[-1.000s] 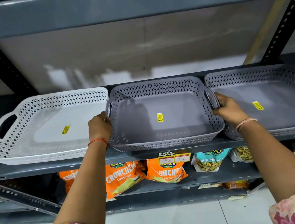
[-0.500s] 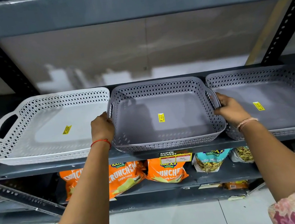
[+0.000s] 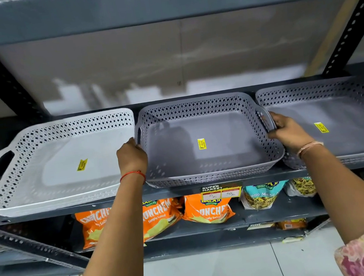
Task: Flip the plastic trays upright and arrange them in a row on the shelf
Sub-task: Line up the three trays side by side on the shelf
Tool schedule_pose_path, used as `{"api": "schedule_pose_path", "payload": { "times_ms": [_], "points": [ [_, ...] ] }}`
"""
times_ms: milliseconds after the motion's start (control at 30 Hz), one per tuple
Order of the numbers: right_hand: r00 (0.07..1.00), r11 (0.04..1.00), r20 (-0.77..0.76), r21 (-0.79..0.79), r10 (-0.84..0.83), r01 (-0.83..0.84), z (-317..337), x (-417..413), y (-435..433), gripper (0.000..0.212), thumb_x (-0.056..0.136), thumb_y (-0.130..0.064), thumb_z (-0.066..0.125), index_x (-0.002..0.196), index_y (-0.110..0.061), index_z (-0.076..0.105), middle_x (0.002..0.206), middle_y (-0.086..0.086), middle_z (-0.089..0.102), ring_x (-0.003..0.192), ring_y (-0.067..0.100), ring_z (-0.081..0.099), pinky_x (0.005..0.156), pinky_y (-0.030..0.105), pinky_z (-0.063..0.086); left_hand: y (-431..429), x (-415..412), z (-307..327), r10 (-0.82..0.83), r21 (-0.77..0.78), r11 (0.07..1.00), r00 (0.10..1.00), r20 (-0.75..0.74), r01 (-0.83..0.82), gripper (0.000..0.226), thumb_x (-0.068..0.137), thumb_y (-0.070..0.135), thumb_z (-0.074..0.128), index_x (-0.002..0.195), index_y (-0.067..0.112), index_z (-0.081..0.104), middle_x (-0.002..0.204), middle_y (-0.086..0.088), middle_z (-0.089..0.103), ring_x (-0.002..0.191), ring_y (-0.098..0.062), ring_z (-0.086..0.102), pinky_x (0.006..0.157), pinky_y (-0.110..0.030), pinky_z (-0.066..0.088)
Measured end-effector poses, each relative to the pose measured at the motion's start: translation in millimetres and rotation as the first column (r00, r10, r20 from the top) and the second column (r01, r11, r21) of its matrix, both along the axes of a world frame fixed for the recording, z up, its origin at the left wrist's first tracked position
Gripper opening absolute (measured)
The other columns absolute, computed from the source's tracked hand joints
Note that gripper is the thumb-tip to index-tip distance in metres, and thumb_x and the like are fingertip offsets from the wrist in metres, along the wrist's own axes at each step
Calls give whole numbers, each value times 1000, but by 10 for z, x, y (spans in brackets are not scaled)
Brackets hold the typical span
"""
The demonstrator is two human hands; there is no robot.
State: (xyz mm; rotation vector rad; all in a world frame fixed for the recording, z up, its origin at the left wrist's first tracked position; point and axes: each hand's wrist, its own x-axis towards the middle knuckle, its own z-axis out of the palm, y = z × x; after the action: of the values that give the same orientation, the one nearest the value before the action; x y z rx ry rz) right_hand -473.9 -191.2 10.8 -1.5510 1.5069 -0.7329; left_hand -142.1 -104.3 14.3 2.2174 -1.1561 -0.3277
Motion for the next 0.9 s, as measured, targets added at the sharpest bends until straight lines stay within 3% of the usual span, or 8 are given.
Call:
{"api": "schedule_pose_path", "payload": {
  "times_ms": [67,400,533,900],
  "points": [
    [1000,1000,-5,-6,3,-3,-6,-1,-2,67,78,17,48,140,-6,36,145,16,42,86,10,55,90,26,34,4,11,-11,-8,-16,1000,1000,-5,8,28,92,0,37,107,-9,58,113,-33,62,106,-45,55,84,-38,43],
    [1000,1000,-5,-13,-11,11,-16,-1,-13,68,79,17,48,141,-6,35,147,15,39,100,16,54,91,25,33,30,65,-9,-85,-18,996,995,49,86,26,91,1,38,102,-10,59,109,-35,63,101,-46,55,72,-34,36],
    [1000,1000,-1,-9,-10,10,-67,-29,-64,69,77,16,48,141,-7,35,148,14,39,130,27,41,95,26,32,32,63,-3,-95,-17,995,994,58,96,26,91,2,38,103,-10,58,110,-35,62,102,-46,55,79,-38,42],
    [1000,1000,-18,-11,-15,14,-54,-22,-54,67,78,16,49,140,-6,37,145,13,43,131,29,40,99,28,31,44,71,0,-114,11,993,990,88,114,28,93,4,37,110,-9,56,113,-34,62,105,-46,54,85,-40,43]
  ]
}}
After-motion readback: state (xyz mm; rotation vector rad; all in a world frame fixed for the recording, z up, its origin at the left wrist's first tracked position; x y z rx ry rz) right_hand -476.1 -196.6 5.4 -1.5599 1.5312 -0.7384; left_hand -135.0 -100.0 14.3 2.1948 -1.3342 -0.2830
